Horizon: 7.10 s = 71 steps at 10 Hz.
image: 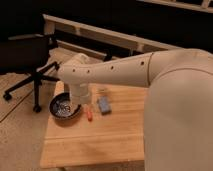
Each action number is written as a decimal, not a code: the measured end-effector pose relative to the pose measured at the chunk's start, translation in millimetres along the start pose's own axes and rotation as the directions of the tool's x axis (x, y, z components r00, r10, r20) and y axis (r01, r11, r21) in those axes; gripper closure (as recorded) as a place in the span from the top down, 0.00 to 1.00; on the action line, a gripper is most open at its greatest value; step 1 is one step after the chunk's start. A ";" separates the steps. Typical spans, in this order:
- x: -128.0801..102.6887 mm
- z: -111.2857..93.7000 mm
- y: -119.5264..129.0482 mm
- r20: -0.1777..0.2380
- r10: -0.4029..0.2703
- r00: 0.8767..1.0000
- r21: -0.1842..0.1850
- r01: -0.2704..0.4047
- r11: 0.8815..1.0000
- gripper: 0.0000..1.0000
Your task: Place the ceramic cup in the ceramic bowl
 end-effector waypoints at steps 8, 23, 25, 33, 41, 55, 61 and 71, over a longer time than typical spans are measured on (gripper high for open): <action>0.0 0.0 0.0 0.000 0.000 1.000 0.000 0.000 1.000 0.65; -47.3 -17.1 -11.3 0.121 -0.039 0.992 0.071 0.030 0.997 0.65; -81.0 -34.9 -21.6 0.200 -0.088 0.976 0.120 0.065 0.991 0.65; -109.7 -50.8 -18.0 0.265 -0.210 0.941 0.140 0.177 0.974 0.65; -195.4 -23.9 -54.2 0.235 -0.198 0.952 0.145 0.167 0.975 0.65; -242.4 47.3 -87.8 0.055 -0.380 0.923 -0.026 0.382 0.924 0.65; -256.1 84.0 -91.2 -0.036 -0.422 0.906 -0.078 0.418 0.905 0.65; -284.9 63.7 -85.8 0.017 -0.434 0.901 -0.010 0.434 0.901 0.00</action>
